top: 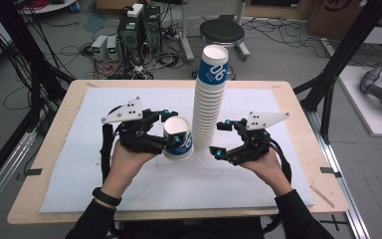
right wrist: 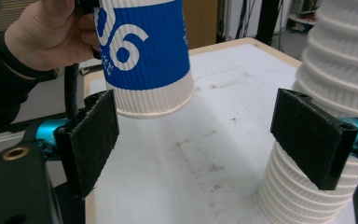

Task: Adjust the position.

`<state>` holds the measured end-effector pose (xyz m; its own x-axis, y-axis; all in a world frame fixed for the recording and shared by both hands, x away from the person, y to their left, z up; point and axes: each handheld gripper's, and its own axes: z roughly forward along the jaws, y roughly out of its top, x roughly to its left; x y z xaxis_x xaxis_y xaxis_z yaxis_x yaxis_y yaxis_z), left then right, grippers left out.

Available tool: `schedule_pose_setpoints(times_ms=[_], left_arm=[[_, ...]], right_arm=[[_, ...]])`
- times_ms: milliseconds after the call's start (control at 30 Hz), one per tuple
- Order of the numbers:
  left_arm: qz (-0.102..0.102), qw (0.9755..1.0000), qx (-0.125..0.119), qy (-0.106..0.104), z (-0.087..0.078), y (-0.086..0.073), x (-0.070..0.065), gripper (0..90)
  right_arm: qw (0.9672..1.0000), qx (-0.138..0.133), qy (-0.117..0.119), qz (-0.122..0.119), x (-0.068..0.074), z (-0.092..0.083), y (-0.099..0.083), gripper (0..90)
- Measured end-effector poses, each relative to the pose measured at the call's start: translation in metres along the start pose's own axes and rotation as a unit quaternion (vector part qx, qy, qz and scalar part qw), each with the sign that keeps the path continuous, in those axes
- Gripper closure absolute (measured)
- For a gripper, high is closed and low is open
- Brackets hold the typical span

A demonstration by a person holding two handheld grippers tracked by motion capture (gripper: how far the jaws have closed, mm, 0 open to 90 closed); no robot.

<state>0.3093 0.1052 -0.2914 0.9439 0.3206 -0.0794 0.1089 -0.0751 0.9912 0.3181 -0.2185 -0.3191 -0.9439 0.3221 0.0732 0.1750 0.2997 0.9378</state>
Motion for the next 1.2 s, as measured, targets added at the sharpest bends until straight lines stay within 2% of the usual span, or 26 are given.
schedule_pose_setpoints(times_ms=[300,433,700,833,900,1200], left_arm=[[-0.007,0.9997,-0.010,-0.022,0.008,0.001,-0.005,30.7],[-0.008,0.9995,-0.013,-0.029,0.011,0.001,-0.008,30.7],[-0.004,0.9991,-0.010,-0.040,0.020,0.002,-0.013,30.7],[-0.001,0.9989,-0.012,-0.045,0.025,0.002,-0.017,30.8],[-0.001,0.9988,-0.013,-0.047,0.026,0.002,-0.018,30.8],[0.004,0.9986,-0.014,-0.050,0.031,0.001,-0.021,30.8]], right_arm=[[0.9992,0.010,0.038,-0.010,0.010,0.018,-0.002,15.5],[0.9985,0.010,0.053,-0.005,0.015,0.025,-0.001,15.4],[0.9982,0.016,0.057,0.002,0.016,0.032,-0.002,15.4],[0.9975,0.019,0.068,0.010,0.018,0.035,-0.002,14.6],[0.9973,0.020,0.071,0.005,0.019,0.037,-0.002,14.5],[0.9966,0.026,0.078,0.009,0.019,0.041,-0.003,14.7]])
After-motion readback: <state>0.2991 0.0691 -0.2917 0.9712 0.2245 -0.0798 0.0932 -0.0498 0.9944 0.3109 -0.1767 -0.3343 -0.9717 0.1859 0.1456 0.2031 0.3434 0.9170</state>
